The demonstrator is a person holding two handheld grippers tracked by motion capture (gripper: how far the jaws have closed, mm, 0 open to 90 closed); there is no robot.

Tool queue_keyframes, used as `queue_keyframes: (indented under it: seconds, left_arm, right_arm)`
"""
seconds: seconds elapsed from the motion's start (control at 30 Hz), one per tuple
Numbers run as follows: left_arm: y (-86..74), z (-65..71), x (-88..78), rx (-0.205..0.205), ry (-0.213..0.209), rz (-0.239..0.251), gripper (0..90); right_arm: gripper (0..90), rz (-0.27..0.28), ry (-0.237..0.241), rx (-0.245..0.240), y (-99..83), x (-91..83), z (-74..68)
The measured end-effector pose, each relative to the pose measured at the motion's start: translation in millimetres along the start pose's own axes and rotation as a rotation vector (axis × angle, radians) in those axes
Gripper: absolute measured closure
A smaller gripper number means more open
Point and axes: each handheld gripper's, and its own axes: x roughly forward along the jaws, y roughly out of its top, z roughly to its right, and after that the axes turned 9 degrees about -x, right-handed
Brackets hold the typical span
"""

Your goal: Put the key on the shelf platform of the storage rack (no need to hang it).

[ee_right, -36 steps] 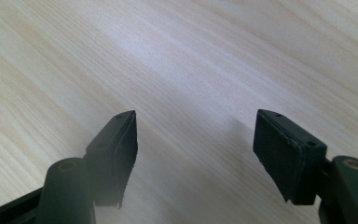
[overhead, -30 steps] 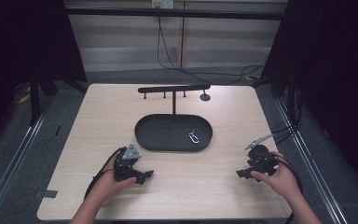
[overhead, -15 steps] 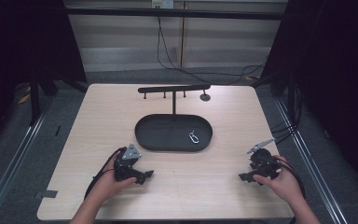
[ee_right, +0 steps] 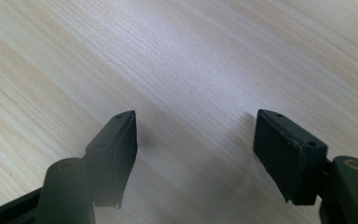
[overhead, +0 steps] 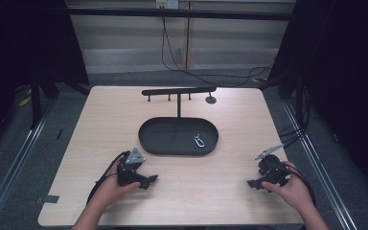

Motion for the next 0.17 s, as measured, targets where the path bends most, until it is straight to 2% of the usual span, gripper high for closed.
queue_keyframes:
  seconds: [0.17]
  left_arm:
    - [0.1,0.0,-0.1,0.001,0.001,-0.001,8.8]
  right_arm:
    - [30.4,-0.001,-0.002,-0.006,1.1,0.6,-0.4]
